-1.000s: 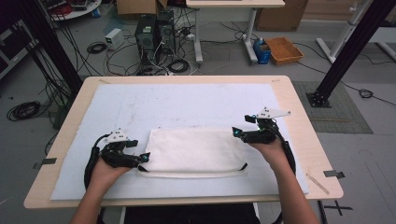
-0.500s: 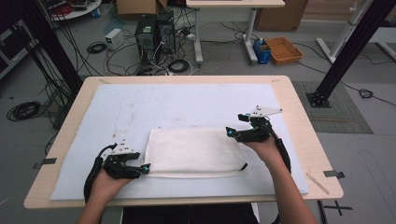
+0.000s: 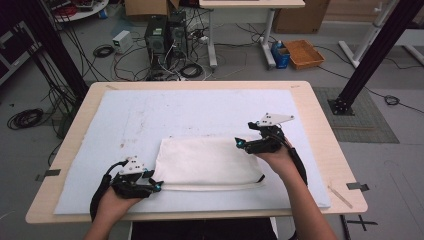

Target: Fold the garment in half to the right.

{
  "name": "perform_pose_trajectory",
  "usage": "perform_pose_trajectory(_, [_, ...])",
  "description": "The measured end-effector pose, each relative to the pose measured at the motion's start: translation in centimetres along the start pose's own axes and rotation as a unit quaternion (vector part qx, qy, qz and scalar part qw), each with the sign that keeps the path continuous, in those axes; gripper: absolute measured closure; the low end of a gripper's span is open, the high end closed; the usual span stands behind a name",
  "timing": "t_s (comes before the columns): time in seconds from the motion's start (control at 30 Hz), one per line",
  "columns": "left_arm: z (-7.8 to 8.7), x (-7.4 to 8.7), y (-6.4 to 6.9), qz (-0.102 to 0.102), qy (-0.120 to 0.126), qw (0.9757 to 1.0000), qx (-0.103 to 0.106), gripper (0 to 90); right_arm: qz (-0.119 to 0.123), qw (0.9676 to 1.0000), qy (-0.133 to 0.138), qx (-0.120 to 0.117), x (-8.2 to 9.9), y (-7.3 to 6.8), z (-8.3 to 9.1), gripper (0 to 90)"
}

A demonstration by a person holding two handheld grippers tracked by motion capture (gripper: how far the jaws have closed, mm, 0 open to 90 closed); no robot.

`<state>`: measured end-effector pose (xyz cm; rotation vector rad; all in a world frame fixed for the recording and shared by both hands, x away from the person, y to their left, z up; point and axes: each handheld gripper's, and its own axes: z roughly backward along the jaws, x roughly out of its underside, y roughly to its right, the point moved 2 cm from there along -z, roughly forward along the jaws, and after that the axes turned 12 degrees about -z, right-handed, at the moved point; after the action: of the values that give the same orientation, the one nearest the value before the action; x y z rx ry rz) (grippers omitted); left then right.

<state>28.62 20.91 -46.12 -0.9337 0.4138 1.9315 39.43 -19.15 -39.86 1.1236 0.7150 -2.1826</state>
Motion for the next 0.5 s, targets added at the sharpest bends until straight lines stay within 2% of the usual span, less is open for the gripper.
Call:
perform_pose_trajectory(0.1, [0.0,0.1,-0.1,-0.004,0.008,0.9998,0.016,64.1,0.006,1.0000,-0.006,-0.002,-0.8,-0.6,-0.5,20.5])
perform_pose_trajectory(0.23, [0.0,0.3,-0.3,-0.006,0.018,0.9993,0.033,74.1,0.026,0.9995,-0.016,-0.006,-2.4,-1.6,-1.4,20.5])
perform_pose_trajectory(0.37, [0.0,0.2,-0.5,-0.016,0.021,0.9988,0.043,77.7,0.042,0.9986,-0.026,-0.017,-3.6,-2.8,-2.9,20.5])
perform_pose_trajectory(0.5, [0.1,0.0,-0.6,-0.029,0.024,0.9983,0.046,79.7,0.046,0.9972,-0.044,-0.039,-4.2,-3.9,-5.0,20.5])
